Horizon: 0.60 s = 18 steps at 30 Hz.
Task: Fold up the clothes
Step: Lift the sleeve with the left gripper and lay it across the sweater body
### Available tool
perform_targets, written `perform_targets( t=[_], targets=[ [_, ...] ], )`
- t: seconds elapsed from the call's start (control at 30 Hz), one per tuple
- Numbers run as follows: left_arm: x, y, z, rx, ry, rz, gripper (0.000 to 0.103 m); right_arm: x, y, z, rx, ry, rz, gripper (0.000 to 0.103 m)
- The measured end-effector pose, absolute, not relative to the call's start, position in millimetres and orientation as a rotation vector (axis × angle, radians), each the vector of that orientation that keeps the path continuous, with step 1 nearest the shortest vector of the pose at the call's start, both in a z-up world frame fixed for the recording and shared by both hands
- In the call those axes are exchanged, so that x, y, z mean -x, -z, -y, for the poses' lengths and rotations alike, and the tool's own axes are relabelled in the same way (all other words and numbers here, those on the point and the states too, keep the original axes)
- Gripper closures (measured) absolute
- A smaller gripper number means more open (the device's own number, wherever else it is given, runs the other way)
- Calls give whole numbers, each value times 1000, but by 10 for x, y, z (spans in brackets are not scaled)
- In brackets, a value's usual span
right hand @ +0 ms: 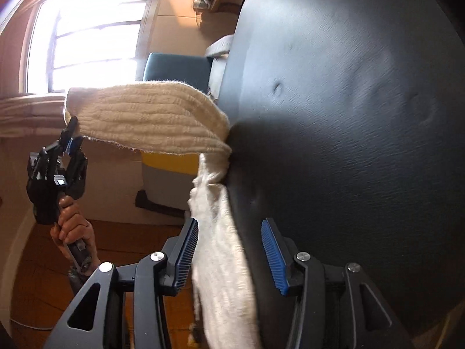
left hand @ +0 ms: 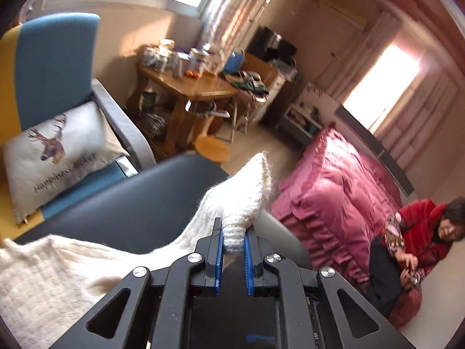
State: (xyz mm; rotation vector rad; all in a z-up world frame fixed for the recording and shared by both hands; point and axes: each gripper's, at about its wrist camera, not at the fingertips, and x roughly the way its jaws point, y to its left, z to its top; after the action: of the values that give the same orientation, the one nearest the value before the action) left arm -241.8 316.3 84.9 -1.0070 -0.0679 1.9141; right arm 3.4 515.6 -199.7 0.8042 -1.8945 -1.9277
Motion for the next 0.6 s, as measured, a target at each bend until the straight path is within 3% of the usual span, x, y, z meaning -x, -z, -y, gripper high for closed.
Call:
perform_targets(
  t=[0.03,0.1,0.13,0.4,0.6],
  targets=[
    [2439,-894,-3126,997,-1926,85,91,73,2017,-5099,-751,1848,1941,45],
    [2499,-994,-2999,974,-1957,120,91,291,2073,-4971,-657,1690,2029,19],
    [2534,-1050,-2921,960,-1972,136,91,391,2098,-4908,-628,1630,2070,14],
    [2784,-1270,-2310,904,-2050,254,90,1043,2188,-4635,-529,1449,2247,13],
    [2752,-1014,-1965,944,-2011,355,90,995,1897,-4850,-731,1755,2089,13]
  ],
)
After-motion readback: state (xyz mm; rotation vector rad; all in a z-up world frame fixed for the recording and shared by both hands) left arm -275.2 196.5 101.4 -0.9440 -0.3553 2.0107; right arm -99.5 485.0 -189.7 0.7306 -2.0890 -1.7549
